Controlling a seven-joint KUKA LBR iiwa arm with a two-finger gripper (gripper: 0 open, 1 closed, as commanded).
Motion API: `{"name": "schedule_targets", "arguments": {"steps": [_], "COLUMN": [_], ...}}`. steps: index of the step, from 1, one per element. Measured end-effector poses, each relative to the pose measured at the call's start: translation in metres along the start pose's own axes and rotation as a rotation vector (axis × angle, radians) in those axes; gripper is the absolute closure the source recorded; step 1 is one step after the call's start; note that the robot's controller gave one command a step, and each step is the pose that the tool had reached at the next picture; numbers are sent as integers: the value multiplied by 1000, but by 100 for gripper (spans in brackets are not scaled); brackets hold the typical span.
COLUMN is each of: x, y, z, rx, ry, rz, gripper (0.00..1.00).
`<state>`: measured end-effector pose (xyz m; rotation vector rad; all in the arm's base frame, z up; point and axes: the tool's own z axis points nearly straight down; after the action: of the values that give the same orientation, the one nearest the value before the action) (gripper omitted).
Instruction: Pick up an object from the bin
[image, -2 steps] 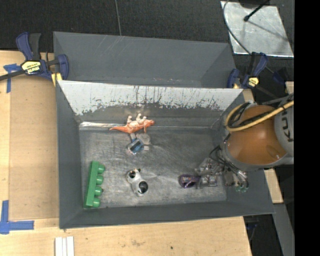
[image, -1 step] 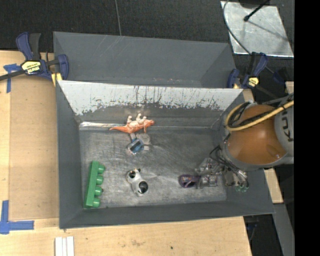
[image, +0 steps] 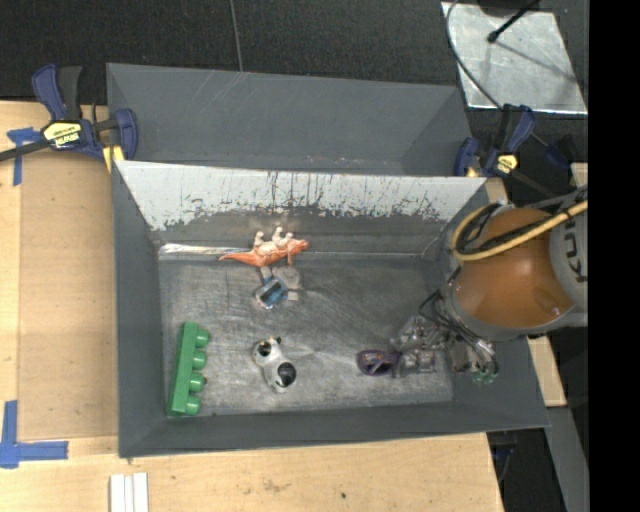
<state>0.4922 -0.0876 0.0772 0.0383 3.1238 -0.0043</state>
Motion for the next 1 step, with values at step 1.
{"name": "schedule_targets", "arguments": {"steps": [1], "x": [3], "y": [0], "z": [-6], "rx": [-2], "ry": [15], "rz": [-1], "gripper": [100]}}
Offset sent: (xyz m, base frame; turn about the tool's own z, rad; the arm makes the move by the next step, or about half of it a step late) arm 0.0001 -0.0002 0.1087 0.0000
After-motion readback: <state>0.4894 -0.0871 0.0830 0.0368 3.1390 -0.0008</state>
